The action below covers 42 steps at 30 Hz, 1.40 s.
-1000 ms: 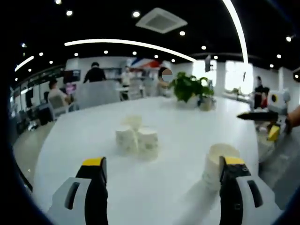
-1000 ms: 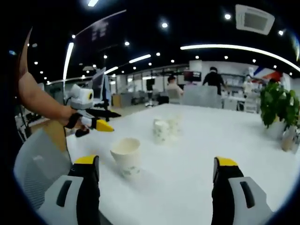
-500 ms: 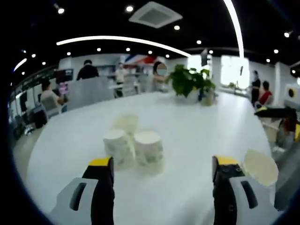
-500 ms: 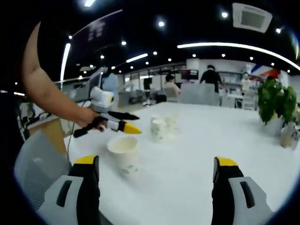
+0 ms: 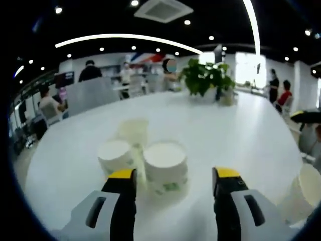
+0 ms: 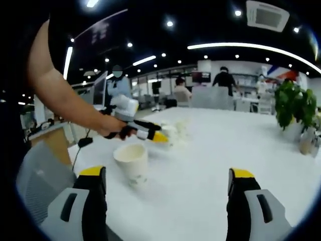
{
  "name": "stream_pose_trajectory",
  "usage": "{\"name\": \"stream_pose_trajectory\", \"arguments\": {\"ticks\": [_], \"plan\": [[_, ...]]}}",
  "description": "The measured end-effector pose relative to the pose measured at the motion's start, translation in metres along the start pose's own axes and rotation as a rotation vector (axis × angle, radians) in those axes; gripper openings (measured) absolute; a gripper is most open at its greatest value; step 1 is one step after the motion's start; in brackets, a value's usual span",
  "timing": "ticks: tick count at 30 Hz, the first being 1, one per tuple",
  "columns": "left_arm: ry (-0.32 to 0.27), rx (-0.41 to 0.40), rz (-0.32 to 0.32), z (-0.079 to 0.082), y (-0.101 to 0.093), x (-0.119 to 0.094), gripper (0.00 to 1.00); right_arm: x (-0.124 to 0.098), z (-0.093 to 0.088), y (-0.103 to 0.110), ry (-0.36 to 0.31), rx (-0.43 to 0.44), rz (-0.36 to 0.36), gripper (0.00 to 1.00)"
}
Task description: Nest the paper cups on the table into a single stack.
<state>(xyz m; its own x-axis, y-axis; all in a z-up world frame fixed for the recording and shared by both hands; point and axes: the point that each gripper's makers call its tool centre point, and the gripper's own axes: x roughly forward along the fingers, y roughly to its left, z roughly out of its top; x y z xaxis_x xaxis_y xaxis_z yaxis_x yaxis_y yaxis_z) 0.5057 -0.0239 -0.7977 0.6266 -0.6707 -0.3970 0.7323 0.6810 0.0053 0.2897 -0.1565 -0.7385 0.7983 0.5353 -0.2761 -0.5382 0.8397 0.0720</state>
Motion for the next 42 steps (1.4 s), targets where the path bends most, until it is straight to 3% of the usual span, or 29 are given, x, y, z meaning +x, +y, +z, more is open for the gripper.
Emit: {"name": "stream_pose_trajectory", "arguments": {"ticks": [14, 33, 42], "plan": [[0.022, -0.008, 0.027, 0.000, 0.003, 0.011, 0.37, -0.001, -0.003, 0.002, 0.007, 0.008, 0.006, 1.00], [0.057, 0.004, 0.009, 0.001, -0.003, 0.009, 0.36, -0.003, -0.004, 0.002, 0.010, -0.004, 0.006, 0.99], [0.049, 0.004, -0.005, 0.011, -0.004, 0.000, 0.36, -0.003, -0.004, 0.002, 0.014, -0.008, 0.011, 0.99]]}}
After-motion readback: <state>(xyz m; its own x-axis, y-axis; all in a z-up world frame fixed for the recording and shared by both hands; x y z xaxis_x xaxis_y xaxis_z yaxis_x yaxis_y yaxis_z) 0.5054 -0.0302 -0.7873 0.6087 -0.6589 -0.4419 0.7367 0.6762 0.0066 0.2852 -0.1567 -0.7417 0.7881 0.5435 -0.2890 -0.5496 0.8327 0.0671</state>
